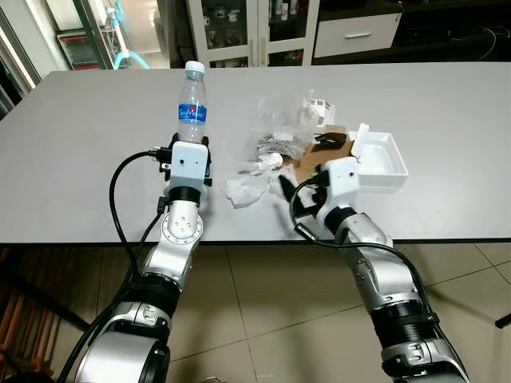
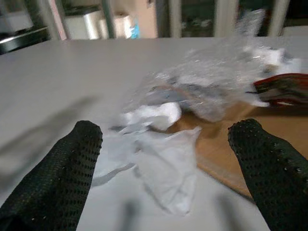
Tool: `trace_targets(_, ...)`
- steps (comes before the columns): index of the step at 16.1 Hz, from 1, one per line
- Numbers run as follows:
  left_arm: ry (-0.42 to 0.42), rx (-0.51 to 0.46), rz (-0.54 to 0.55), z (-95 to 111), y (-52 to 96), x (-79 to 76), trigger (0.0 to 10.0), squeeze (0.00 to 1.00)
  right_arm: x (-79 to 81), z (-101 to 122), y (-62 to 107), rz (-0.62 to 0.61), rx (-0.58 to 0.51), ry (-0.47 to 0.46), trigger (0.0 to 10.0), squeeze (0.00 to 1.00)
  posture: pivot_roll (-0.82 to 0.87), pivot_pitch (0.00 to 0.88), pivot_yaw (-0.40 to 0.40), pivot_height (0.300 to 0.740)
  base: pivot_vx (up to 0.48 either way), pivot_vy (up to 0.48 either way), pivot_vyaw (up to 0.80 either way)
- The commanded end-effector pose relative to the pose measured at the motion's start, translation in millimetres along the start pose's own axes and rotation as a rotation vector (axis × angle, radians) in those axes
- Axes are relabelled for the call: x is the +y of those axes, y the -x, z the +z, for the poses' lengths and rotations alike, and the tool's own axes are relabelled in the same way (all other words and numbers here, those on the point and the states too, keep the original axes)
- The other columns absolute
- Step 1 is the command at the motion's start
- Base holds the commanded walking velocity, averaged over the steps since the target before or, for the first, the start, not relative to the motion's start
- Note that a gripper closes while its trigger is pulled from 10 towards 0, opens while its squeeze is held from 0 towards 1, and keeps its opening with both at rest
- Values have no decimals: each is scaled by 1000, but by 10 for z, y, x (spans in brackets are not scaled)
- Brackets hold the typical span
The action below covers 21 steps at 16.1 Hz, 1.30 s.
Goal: Picking trash to rubbish bin
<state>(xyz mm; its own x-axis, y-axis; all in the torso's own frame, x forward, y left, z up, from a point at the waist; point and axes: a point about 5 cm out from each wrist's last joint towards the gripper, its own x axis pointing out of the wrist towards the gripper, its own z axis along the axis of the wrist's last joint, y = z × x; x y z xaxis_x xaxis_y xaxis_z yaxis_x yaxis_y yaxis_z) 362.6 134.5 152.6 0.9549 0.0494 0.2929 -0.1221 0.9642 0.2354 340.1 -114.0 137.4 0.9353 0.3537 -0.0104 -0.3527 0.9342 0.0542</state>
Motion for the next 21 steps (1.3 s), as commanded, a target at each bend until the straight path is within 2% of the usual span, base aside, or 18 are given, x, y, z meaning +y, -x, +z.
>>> trace_targets(1,-5,-22,-11,22,14,9,10000,0,-52,84,-32,-43,-47,-23,10000,0,-66,43,65,740,0,0,0)
trace_targets(6,5,-25,-6,11,41,2,10000,0,-131,111,-37,-120,-82,-23,10000,0,-64,41,62,740,0,0,0)
trace_targets(12,25,-31,1,16,41,26,10000,0,-260,239,-24,-226,-186,-54,10000,0,-68,33,67,740,0,0,0)
trace_targets(21,54,-3,9,-30,78,27,10000,0,-267,160,-14,-258,-169,-42,10000,0,-72,7,67,740,0,0,0)
